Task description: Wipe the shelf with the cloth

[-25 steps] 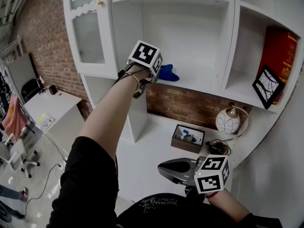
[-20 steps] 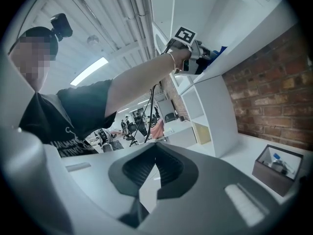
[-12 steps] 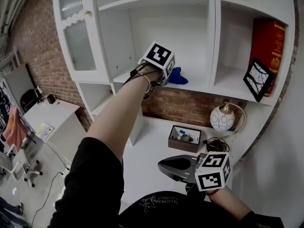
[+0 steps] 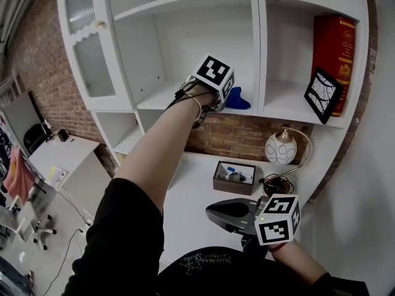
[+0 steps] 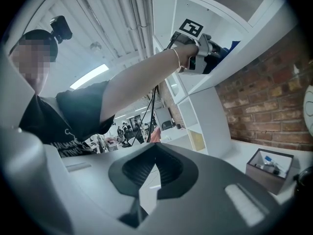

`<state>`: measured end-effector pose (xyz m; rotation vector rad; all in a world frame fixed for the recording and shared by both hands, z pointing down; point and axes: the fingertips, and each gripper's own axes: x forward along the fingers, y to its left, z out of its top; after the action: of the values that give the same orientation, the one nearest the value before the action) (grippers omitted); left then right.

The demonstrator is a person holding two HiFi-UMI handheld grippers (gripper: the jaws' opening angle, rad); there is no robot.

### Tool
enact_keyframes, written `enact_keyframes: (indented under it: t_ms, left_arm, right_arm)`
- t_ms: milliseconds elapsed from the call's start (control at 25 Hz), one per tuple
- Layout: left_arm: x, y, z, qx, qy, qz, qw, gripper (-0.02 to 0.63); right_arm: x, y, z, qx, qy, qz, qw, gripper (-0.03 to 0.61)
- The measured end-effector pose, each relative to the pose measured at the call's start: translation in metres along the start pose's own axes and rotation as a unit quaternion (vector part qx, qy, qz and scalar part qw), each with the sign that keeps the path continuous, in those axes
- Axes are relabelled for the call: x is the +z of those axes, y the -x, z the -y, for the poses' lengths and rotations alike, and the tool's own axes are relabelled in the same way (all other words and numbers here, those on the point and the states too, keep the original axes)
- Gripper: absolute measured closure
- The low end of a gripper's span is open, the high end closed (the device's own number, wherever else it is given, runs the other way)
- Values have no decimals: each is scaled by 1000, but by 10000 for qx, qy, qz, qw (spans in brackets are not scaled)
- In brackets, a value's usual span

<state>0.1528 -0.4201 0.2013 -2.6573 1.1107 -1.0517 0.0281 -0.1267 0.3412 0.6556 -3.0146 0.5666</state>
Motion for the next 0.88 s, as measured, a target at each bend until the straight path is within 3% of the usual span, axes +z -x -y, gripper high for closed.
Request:
enact_keyframes:
  t_ms: [440, 880]
  left_arm:
    - [20, -5, 42, -335, -282, 100, 9990, 594]
    - [30, -3, 75, -631, -448, 313, 9965, 594]
  right_arm:
    - [-6, 14, -2, -152, -181, 144, 9996, 569]
    - [-18, 18, -8, -363, -214, -31, 9991, 569]
